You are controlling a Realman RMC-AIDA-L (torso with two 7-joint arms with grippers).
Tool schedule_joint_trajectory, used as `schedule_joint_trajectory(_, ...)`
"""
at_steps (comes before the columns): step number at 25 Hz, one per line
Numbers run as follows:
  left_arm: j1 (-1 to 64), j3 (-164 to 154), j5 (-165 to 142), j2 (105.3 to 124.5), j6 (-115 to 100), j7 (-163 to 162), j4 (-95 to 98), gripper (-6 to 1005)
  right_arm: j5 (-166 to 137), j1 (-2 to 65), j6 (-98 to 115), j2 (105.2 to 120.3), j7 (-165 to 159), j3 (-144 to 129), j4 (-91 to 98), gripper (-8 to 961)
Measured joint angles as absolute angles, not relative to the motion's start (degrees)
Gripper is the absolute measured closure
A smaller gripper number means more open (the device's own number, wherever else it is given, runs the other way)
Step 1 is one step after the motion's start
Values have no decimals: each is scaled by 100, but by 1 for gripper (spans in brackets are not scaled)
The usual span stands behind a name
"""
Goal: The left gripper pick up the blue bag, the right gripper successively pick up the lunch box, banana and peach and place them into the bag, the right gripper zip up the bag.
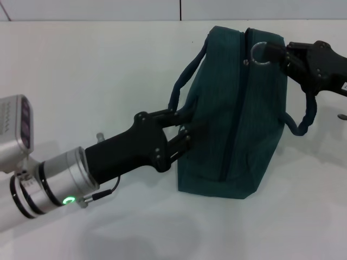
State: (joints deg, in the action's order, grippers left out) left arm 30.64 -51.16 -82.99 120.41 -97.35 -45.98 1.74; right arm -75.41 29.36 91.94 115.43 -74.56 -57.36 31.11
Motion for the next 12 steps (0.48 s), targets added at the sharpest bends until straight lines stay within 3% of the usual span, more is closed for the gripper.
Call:
schedule_joint_trajectory(6,3230,-5145,-8297,12057,-9657,-4682,133,710,-7544,2926,9272,11548,-7419,-5739,3061,909)
schedule_joint_trajectory(12,3221,-5151,-8300,12053,-9638,-4670,152,842,-7539,2916,9289,11536,-7385,-5697,3042,908)
